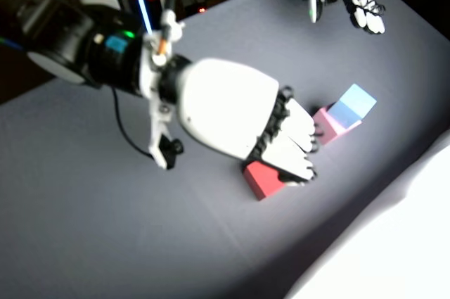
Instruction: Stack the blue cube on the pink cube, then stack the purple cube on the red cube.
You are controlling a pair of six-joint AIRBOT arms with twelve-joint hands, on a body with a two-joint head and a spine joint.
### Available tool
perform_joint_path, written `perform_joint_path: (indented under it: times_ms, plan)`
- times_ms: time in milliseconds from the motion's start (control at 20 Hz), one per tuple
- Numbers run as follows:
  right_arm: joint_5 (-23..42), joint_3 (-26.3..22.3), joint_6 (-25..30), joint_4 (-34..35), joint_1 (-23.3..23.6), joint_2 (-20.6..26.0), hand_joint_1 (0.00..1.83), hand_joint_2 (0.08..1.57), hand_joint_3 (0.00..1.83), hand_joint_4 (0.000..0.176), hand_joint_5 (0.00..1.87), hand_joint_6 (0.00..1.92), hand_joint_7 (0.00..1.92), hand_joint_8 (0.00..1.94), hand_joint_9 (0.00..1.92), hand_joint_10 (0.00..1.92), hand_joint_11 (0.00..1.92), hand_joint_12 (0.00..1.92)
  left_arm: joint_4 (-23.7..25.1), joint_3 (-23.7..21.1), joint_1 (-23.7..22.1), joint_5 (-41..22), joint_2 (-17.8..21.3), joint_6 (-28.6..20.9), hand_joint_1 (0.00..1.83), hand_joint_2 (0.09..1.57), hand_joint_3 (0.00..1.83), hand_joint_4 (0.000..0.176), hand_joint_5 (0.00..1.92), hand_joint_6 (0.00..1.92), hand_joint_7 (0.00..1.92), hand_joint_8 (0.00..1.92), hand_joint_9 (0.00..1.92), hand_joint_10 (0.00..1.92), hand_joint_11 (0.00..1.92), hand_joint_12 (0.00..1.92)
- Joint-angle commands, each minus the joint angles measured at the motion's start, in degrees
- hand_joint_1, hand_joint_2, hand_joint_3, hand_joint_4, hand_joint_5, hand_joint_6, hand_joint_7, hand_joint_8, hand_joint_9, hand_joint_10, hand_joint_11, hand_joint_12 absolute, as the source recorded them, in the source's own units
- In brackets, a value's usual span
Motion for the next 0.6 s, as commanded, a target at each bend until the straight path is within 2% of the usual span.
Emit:
perform_joint_path:
  times_ms: [0,50,100,150,200,300,350,400,450,500,550]
  plan:
    - [5.0,0.8,-0.2,0.5,1.0,-0.2,1.29,1.25,0.00,0.000,0.74,1.20,0.71,1.42,0.69,1.60,0.50,1.77,0.6,0.3,-0.2,-6.9,-0.1,-0.4,0.72,1.34,0.00,0.082,0.00,0.00,0.00,0.00,0.00,0.00,0.00,0.00]
    - [4.4,1.7,-0.2,1.3,1.0,-1.0,1.18,1.26,0.00,0.000,0.73,1.24,0.69,1.55,0.59,1.51,0.48,1.89,0.7,0.4,-0.2,-6.9,-0.2,-0.5,0.71,1.34,0.00,0.083,0.00,0.00,0.00,0.00,0.00,0.00,0.00,0.00]
    - [3.1,3.3,-0.2,2.5,1.0,-2.1,1.13,1.30,0.00,0.000,0.71,1.32,0.62,1.65,0.47,1.48,0.31,1.92,0.8,0.7,-0.2,-6.7,-0.4,-0.8,0.70,1.34,0.00,0.102,0.00,0.00,0.00,0.00,0.00,0.00,0.00,0.00]
    - [2.5,4.0,-0.2,3.1,1.0,-2.6,1.13,1.30,0.00,0.000,0.71,1.32,0.62,1.65,0.47,1.48,0.31,1.92,0.9,0.8,-0.2,-6.7,-0.5,-1.0,0.70,1.34,0.00,0.102,0.00,0.00,0.00,0.00,0.00,0.00,0.00,0.00]
    - [1.7,4.8,-0.2,3.8,1.0,-3.2,1.28,1.29,0.00,0.000,0.63,1.39,0.64,1.52,0.61,1.64,0.35,1.80,1.0,0.8,-0.2,-6.7,-0.6,-1.1,0.68,1.34,0.00,0.113,0.00,0.00,0.00,0.00,0.00,0.00,0.00,0.00]
    - [0.4,6.1,-0.2,4.7,1.0,-4.3,1.33,1.25,0.00,0.000,0.61,1.40,0.72,1.35,0.74,1.54,0.52,1.55,1.1,1.0,-0.2,-6.6,-0.7,-1.3,0.67,1.34,0.00,0.115,0.00,0.00,0.00,0.00,0.00,0.00,0.00,0.00]
    - [-0.1,6.6,-0.2,5.1,1.0,-4.7,1.33,1.25,0.00,0.000,0.65,1.43,0.68,1.37,0.72,1.53,0.55,1.48,1.1,1.0,-0.2,-6.6,-0.7,-1.4,0.66,1.33,0.00,0.131,0.00,0.00,0.00,0.00,0.00,0.00,0.00,0.00]
    - [-0.5,7.0,-0.2,5.4,1.0,-5.1,1.33,1.25,0.00,0.000,0.65,1.43,0.68,1.37,0.72,1.53,0.55,1.48,1.1,1.0,-0.2,-6.7,-0.8,-1.4,0.66,1.33,0.00,0.131,0.00,0.00,0.00,0.00,0.00,0.00,0.00,0.00]
    - [-0.7,7.2,-0.2,5.4,1.0,-5.3,1.16,1.29,0.00,0.000,0.64,1.52,0.69,1.41,0.70,1.11,0.55,1.43,1.2,1.0,-0.2,-6.7,-0.8,-1.4,0.65,1.33,0.00,0.132,0.00,0.00,0.00,0.00,0.00,0.00,0.00,0.00]
    - [-1.1,7.3,-0.2,5.4,1.0,-5.6,1.11,1.31,0.00,0.009,0.62,1.55,0.67,1.45,0.70,0.96,0.51,1.43,1.2,1.0,-0.2,-6.7,-0.8,-1.4,0.65,1.33,0.00,0.130,0.00,0.00,0.00,0.00,0.00,0.00,0.00,0.00]
    - [-1.8,7.6,-0.2,5.4,1.0,-6.1,1.10,1.31,0.00,0.018,0.63,1.54,0.66,1.46,0.70,0.90,0.47,1.45,1.2,1.0,-0.2,-6.8,-0.8,-1.5,0.66,1.33,0.00,0.133,0.00,0.00,0.00,0.00,0.00,0.00,0.00,0.00]
